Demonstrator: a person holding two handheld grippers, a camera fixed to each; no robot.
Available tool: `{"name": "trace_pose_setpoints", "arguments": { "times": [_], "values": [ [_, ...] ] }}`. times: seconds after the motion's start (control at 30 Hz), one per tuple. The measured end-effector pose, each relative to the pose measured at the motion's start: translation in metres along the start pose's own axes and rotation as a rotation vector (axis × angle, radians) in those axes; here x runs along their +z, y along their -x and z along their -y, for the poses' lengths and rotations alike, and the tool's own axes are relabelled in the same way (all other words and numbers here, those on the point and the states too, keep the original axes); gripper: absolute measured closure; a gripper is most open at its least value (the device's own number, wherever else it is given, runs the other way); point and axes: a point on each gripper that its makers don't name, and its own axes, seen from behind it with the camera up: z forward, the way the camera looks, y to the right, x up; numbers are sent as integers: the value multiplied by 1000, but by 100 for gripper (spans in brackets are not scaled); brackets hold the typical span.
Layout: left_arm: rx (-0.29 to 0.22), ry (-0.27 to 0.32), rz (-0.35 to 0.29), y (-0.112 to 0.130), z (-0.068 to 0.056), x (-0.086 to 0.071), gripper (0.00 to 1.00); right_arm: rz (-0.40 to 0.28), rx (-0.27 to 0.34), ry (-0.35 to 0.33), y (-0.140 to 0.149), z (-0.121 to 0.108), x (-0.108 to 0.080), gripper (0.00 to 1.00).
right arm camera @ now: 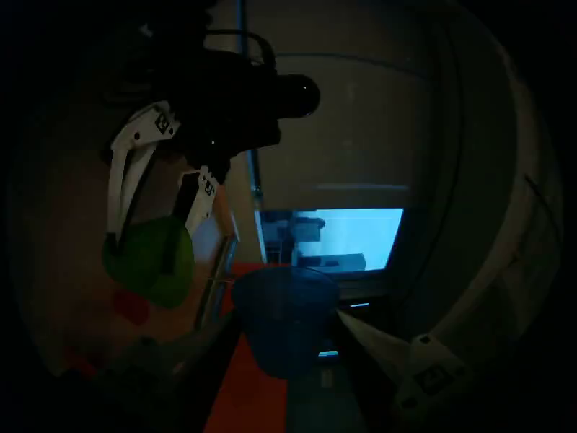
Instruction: Pour water
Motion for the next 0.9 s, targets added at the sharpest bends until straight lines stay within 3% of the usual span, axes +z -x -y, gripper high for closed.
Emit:
{"name": "trace_pose_setpoints", "arguments": {
  "times": [0.27,0.57,0.9],
  "values": [
    [1,-2,-2,-2,1,-1,19,-3,2,0,-2,-1,1,3],
    [4,-6,-4,-2,2,-3,19,-7,45,6,-5,-2,-1,3],
    [4,-17,-4,-2,5,-4,19,-4,187,21,4,2,-3,3]
  ]
}}
